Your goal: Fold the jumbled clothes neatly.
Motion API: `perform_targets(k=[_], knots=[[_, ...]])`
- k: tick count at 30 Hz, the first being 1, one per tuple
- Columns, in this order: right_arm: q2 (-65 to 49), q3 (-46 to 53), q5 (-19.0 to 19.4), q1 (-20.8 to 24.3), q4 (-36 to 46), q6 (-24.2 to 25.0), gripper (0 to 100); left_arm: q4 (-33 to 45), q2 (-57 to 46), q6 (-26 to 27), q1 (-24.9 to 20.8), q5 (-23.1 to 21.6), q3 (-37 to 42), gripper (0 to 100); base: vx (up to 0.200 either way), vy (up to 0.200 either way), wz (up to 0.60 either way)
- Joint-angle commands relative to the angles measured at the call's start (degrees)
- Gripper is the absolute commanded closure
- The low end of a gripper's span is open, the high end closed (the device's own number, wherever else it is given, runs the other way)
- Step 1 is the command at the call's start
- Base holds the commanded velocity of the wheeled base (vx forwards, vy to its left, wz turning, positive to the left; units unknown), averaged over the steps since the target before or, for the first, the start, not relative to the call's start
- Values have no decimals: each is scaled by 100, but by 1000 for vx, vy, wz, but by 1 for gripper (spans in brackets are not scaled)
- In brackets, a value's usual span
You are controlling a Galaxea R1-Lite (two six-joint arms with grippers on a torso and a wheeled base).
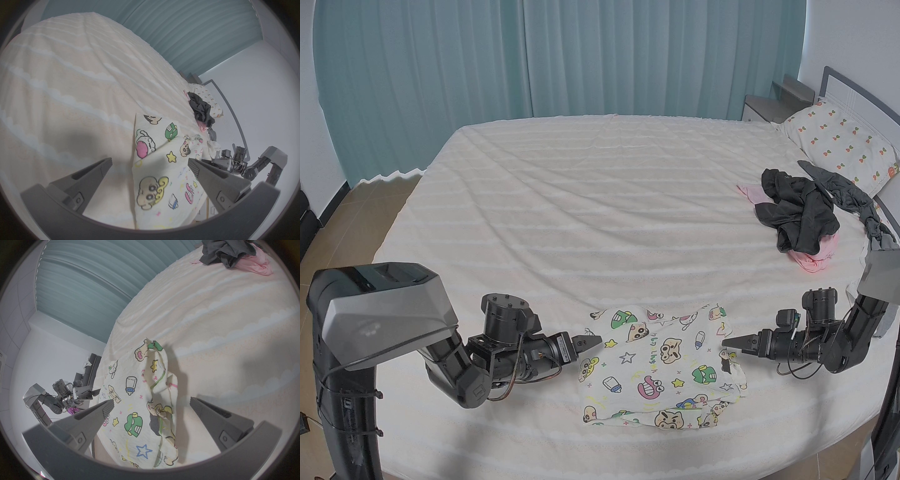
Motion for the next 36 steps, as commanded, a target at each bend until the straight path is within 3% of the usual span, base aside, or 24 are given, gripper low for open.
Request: perform_targets(k=[1,15,22,25,36], knots=[[121,-30,-46,55,18,-23,0,27,513,12,-105,124,-299,0,0,0,0],[183,-92,-248,292,35,-23,0,18,821,12,-281,133,-572,0,0,0,0],[253,-522,-275,424,695,-15,0,-26,847,-32,-343,133,-757,0,0,0,0],[262,-997,-512,591,1389,-6,0,-43,794,-190,-448,133,-669,0,0,0,0],[499,-1173,-609,1119,1494,56,0,-52,680,-383,-554,36,-493,0,0,0,0]])
